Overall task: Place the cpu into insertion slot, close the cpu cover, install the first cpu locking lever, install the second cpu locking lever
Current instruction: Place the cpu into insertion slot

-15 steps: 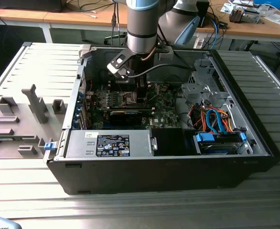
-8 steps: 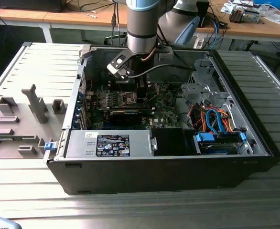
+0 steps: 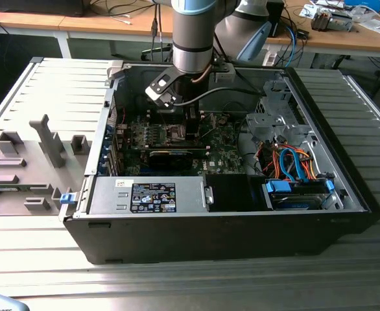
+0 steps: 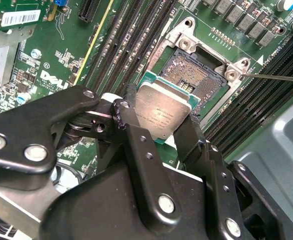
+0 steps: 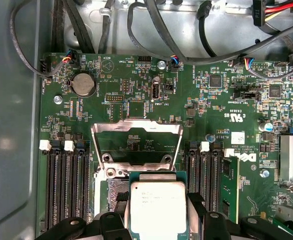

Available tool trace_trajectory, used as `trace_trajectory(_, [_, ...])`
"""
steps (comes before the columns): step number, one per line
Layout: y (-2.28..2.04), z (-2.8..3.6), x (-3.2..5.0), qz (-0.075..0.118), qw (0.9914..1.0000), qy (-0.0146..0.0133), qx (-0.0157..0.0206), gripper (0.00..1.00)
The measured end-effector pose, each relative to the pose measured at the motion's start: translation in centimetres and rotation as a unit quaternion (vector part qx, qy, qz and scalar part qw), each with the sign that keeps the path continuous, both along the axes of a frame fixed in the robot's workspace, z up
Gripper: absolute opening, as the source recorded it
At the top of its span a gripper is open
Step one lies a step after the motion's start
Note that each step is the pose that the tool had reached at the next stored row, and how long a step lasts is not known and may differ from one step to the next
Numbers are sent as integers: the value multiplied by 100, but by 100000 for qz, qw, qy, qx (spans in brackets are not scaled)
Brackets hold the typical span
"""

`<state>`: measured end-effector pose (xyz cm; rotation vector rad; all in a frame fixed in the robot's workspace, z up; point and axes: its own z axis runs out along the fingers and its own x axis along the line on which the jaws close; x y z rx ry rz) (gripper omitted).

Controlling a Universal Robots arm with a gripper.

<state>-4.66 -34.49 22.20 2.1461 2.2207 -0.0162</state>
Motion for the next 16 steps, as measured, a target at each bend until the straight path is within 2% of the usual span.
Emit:
trace_trajectory(10, [1, -30, -14, 12, 100000, -4, 0, 55])
trace_trajectory(16, [36, -31, -46, 106, 100000, 2, 1, 55])
